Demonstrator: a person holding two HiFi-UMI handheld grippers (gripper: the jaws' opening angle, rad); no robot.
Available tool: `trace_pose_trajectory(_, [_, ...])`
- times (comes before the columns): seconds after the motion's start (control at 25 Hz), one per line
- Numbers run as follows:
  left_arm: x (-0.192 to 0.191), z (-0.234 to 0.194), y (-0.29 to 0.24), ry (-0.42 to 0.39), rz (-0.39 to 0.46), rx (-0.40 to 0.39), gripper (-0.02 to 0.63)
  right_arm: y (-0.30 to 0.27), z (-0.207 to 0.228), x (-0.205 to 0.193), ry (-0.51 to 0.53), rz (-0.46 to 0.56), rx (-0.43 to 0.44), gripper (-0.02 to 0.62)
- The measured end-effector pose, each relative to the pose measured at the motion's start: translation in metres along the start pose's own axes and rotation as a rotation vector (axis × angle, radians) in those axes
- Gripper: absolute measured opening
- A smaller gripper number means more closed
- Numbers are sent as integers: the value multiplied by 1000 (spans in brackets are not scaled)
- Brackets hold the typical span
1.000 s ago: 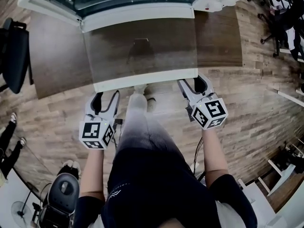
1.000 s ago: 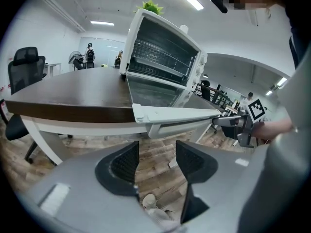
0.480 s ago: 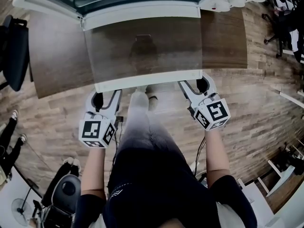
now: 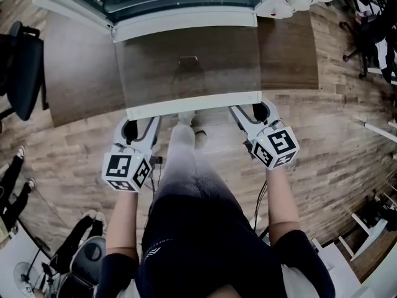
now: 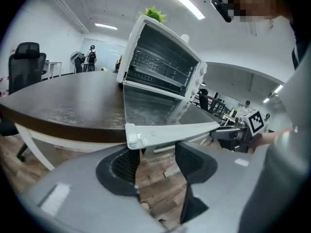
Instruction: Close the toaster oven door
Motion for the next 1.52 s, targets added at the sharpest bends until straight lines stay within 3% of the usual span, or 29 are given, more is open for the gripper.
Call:
trace_pose_trajectory(0.4, [7,2,5,24,1,3,255,5,-3,5,-16,2,11,219])
trace_pose_trajectory(1.08, [50,10,39,11,95,-1,206,33,-24,51,-30,100,25,206])
trace_pose_trajectory(1.52, [83,19,54,4,168,-41,210,49,-29,86,-61,154,18,209])
Point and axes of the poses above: the fingertips, and each gripper's own axes: y backward along the fingers, z to its right, x out of its top, the point moved 4 cm from there along y, backward along the fingers, and after that the axes turned 6 degrees about x, right-handed, at the moved point
